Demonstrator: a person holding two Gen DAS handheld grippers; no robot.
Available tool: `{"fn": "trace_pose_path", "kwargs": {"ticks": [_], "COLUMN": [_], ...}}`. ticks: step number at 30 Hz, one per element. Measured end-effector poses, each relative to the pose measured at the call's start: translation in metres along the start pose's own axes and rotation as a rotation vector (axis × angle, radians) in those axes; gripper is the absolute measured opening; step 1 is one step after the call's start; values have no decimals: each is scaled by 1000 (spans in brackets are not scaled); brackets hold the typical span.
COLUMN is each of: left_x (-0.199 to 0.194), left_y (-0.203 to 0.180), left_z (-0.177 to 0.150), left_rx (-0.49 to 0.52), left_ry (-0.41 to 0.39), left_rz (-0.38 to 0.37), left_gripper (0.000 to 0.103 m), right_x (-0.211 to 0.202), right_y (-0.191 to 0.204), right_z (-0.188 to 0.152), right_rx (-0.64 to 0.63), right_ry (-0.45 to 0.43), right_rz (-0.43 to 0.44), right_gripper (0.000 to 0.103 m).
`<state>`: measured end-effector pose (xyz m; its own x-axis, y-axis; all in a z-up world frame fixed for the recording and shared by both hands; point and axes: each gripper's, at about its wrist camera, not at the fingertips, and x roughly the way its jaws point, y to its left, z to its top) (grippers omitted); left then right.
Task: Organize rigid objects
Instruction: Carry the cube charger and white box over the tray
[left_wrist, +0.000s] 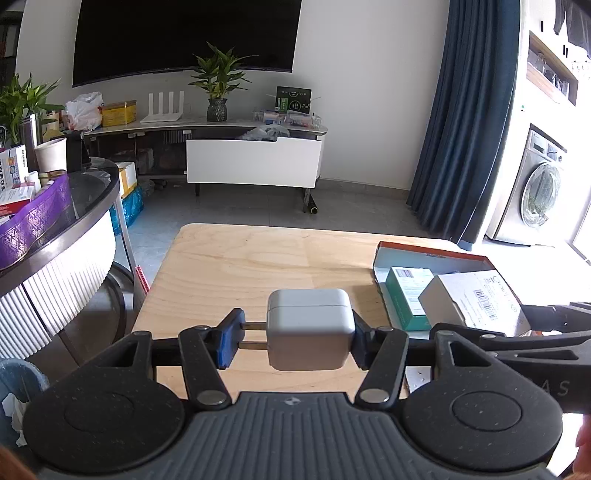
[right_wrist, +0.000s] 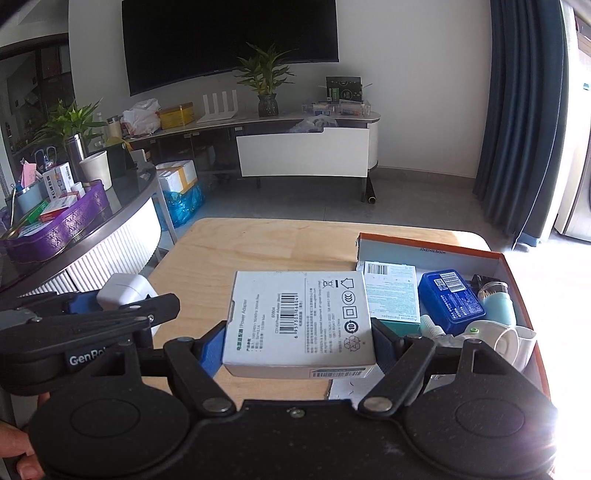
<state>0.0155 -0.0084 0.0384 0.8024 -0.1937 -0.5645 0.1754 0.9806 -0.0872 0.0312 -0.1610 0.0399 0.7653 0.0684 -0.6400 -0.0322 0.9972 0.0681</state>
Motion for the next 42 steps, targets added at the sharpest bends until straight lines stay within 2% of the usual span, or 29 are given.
{"fn": "trace_pose_path", "kwargs": {"ticks": [22,42], "left_x": [-11,3], "left_y": [-66,-126], "left_z": [-13,-23], "left_rx": [77,177], "left_ry": [5,27], "left_rz": [-124,-231], "left_gripper": [58,58], "right_x": [-64,-87], "right_y": [-71,-130], "right_z": [-34,-47], "right_rx": [114,221], "right_ry": [-39,-68], "right_rz": [-106,-206], "right_gripper": [92,92]}}
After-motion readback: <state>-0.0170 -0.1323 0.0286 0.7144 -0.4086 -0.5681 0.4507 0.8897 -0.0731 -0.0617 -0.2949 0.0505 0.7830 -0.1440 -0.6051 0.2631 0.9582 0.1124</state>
